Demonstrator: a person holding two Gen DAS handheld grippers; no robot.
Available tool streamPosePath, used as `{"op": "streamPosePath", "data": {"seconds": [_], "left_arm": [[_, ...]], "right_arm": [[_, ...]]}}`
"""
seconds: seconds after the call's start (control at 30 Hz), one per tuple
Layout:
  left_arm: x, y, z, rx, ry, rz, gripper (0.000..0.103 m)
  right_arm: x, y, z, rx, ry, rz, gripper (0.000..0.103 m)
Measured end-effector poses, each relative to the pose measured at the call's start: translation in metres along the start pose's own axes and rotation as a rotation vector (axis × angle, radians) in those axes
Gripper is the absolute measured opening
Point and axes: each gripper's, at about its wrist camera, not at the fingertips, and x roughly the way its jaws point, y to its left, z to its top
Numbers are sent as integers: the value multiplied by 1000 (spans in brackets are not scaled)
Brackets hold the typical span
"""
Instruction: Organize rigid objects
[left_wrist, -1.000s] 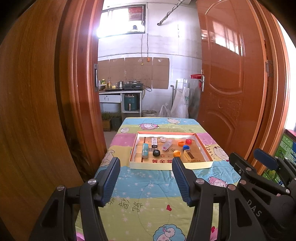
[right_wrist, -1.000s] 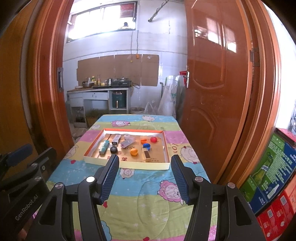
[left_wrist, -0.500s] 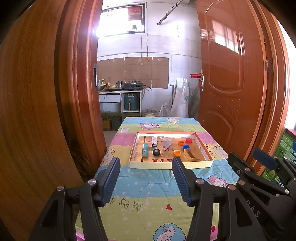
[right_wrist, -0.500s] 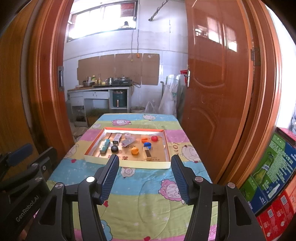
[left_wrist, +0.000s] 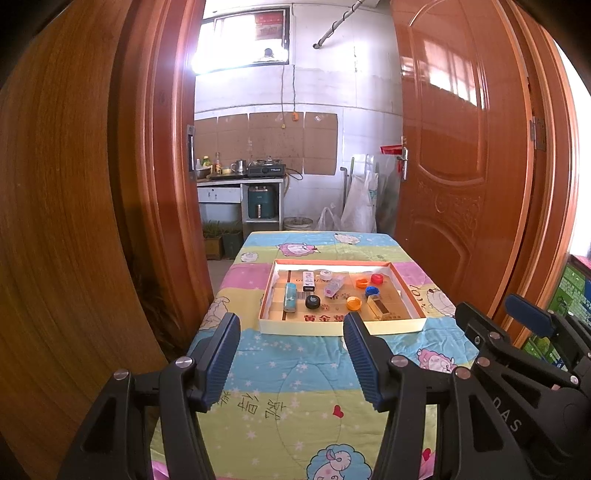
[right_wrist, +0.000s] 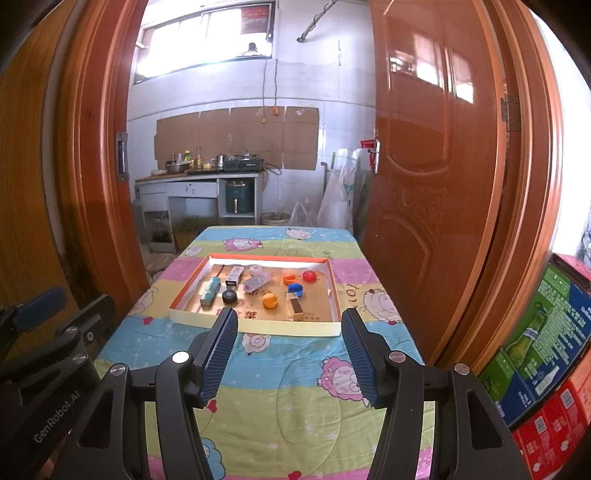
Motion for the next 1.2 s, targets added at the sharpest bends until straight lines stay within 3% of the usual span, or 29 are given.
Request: {"op": "streamPosePath", "data": {"seconds": [1.2], "left_arm": [[-2,-1,0,1,5,-4,58]], "right_arm": [[2,4,0,1,5,8,60]]}}
